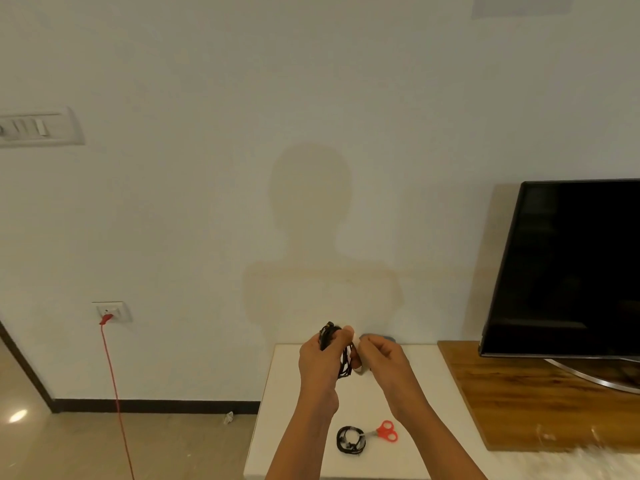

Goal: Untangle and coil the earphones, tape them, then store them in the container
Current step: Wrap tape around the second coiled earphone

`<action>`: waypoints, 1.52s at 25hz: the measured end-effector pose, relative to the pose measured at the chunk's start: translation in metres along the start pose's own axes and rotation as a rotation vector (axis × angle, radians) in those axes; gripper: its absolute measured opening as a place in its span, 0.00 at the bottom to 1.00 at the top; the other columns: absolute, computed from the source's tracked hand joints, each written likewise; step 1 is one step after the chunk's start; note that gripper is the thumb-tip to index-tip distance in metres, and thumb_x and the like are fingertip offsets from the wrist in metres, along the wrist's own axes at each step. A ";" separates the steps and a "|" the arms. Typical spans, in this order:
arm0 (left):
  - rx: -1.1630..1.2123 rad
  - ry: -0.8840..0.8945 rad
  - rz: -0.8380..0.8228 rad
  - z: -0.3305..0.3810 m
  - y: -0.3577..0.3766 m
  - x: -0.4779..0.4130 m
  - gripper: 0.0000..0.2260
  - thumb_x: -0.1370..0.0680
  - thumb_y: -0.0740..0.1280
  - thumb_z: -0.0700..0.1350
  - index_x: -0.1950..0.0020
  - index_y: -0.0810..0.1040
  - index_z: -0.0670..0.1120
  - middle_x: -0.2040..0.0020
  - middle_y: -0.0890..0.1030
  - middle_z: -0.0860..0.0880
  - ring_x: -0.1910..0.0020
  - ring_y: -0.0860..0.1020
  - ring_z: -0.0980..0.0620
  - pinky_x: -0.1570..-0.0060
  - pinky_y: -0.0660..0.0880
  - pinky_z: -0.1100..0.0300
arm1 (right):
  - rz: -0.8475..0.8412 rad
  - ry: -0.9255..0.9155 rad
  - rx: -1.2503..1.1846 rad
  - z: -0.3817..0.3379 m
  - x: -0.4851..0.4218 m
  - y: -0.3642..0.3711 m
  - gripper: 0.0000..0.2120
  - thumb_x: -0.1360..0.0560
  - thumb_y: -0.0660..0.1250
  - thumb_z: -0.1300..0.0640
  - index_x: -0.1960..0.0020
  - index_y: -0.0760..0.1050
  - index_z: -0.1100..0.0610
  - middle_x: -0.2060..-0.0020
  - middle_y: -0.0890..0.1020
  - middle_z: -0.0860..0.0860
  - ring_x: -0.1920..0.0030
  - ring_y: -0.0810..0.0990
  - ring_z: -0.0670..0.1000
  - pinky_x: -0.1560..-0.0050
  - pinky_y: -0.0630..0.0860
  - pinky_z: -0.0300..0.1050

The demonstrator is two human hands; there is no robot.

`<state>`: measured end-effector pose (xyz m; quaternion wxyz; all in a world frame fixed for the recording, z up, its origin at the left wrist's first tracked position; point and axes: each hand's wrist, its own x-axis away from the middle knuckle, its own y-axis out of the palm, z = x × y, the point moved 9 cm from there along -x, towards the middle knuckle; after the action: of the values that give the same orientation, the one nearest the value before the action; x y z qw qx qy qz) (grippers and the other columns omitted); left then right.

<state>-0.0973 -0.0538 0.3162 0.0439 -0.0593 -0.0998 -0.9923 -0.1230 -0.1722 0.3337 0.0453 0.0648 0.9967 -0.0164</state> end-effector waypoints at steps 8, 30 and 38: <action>0.038 -0.004 0.030 -0.001 0.003 0.008 0.10 0.27 0.73 0.46 0.57 0.79 0.40 0.64 0.77 0.45 0.66 0.73 0.50 0.64 0.71 0.59 | -0.026 -0.020 -0.056 -0.001 0.007 -0.003 0.16 0.21 0.60 0.60 0.66 0.78 0.54 0.70 0.77 0.50 0.64 0.73 0.48 0.54 0.71 0.45; 0.032 0.046 0.091 0.010 -0.001 0.018 0.08 0.27 0.73 0.45 0.61 0.77 0.42 0.68 0.75 0.48 0.68 0.72 0.52 0.65 0.70 0.61 | -0.031 0.042 -0.155 0.001 0.005 -0.002 0.15 0.22 0.60 0.63 0.64 0.80 0.59 0.71 0.79 0.51 0.65 0.75 0.49 0.53 0.74 0.45; 0.047 0.047 0.128 0.007 -0.003 0.018 0.08 0.27 0.73 0.46 0.60 0.79 0.42 0.66 0.77 0.47 0.66 0.74 0.51 0.64 0.73 0.59 | -0.008 0.056 -0.142 0.007 0.003 0.001 0.13 0.23 0.63 0.60 0.63 0.80 0.61 0.71 0.79 0.51 0.65 0.74 0.50 0.54 0.73 0.47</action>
<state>-0.1148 -0.0505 0.3246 0.1109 -0.0414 -0.1179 -0.9859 -0.1254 -0.1711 0.3269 0.0218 0.0578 0.9965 0.0561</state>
